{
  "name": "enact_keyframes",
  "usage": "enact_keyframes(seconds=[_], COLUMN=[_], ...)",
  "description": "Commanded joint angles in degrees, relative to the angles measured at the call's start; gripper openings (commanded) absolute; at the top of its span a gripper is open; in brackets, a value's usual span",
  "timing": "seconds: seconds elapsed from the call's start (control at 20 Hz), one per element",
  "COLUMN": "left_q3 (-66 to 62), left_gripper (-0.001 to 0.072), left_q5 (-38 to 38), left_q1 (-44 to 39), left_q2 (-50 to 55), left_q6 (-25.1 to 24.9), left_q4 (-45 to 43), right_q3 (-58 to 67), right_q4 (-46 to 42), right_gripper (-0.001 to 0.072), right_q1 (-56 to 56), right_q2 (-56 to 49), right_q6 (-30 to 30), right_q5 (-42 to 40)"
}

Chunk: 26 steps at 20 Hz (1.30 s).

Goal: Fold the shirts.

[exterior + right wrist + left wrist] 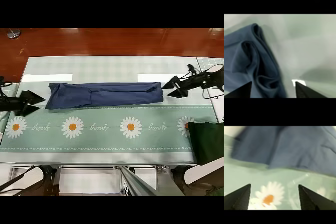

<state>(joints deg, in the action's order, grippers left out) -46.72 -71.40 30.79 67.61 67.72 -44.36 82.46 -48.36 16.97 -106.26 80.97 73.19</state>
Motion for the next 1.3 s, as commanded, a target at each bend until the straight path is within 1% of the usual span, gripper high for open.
enact_keyframes(seconds=[0.0, 0.1, 0.15, 0.25, 0.3, 0.35, 0.45, 0.5, 0.55, 0.6, 0.7, 0.75, 0.8, 0.85, 0.9, 1.0, 1.15, 1.2, 1.25], left_q3=[7.1, 6.9, 6.9, 6.9, 6.9, 6.9, 6.9, 6.5, 5.7, 4.7, 2.2, 0.4, -1.9, -5.5, -9.4, -18.5, -32.4, -35.7, -38.3], left_gripper=[0.0693, 0.0693, 0.0693, 0.0683, 0.0440, 0.0015, 0.0025, 0.0025, 0.0024, 0.0023, 0.0023, 0.0023, 0.0023, 0.0023, 0.0023, 0.0023, 0.0023, 0.0024, 0.0024], left_q5=[-4.9, -2.7, -0.3, 5.5, 7.8, 9.6, 13.1, 14.8, 16.4, 19.8, 29.8, 34.8, 37.4, 37.9, 37.5, 34.2, 24.2, 22.2, 20.9], left_q1=[-7.1, -12.9, -15.5, -19.7, -21.5, -23.1, -27.0, -29.8, -33.6, -38.6, -48.9, -53.7, -57.5, -60.7, -62.9, -66.1, -70.0, -71.5, -73.2], left_q2=[-5.6, -5.5, -5.5, -5.5, -5.5, -5.5, -5.5, -5.5, -5.5, -5.4, -3.6, -1.6, 1.0, 4.7, 8.6, 17.7, 31.2, 34.6, 37.6], left_q6=[-5.7, -5.5, -5.5, -4.1, -4.1, -5.1, -7.9, -10.5, -13.0, -12.9, -7.9, -4.9, -1.0, 2.8, 5.2, 7.2, 12.1, 12.5, 12.5], left_q4=[8.0, 8.0, 8.3, 10.8, 12.8, 14.4, 17.9, 18.7, 18.0, 16.0, 11.5, 8.4, 4.9, 1.9, 0.1, -0.9, -0.6, 0.9, 4.2], right_q3=[-0.7, -0.7, -0.5, 1.1, 1.5, 1.5, 0.9, -0.4, -3.0, -6.5, -15.3, -19.5, -23.6, -26.8, -29.4, -32.4, -33.0, -33.0, -33.0], right_q4=[5.8, 6.3, 6.3, 5.6, 5.0, 2.9, -3.6, -6.7, -8.9, -9.5, -10.3, -11.3, -12.9, -14.7, -15.9, -16.7, -16.7, -16.7, -16.7], right_gripper=[0.0619, 0.0610, 0.0506, 0.0023, 0.0029, 0.0029, 0.0029, 0.0029, 0.0029, 0.0029, 0.0029, 0.0029, 0.0029, 0.0029, 0.0029, 0.0029, 0.0029, 0.0029, 0.0029], right_q1=[-3.8, -6.3, -7.5, -8.4, -8.5, -8.1, -7.9, -7.9, -7.9, -7.9, -7.9, -7.9, -7.9, -7.9, -7.9, -7.9, -7.9, -7.9, -7.9], right_q2=[-2.6, -3.1, -2.9, -1.1, 0.7, 3.3, 9.3, 12.9, 17.4, 22.3, 33.9, 39.4, 45.1, 50.0, 54.5, 60.9, 66.2, 67.0, 67.3], right_q6=[-0.2, -0.2, -0.3, -1.9, -2.4, -2.2, -1.9, -1.9, -1.9, -2.0, -1.6, -0.4, 2.1, 4.7, 6.4, 8.6, 10.4, 10.6, 10.9], right_q5=[-1.8, -1.4, -1.1, -0.2, -0.3, -0.4, 1.7, 3.0, 3.7, 3.3, 1.0, -0.5, -1.7, -2.4, -2.3, -0.4, 0.6, 0.6, 0.6])
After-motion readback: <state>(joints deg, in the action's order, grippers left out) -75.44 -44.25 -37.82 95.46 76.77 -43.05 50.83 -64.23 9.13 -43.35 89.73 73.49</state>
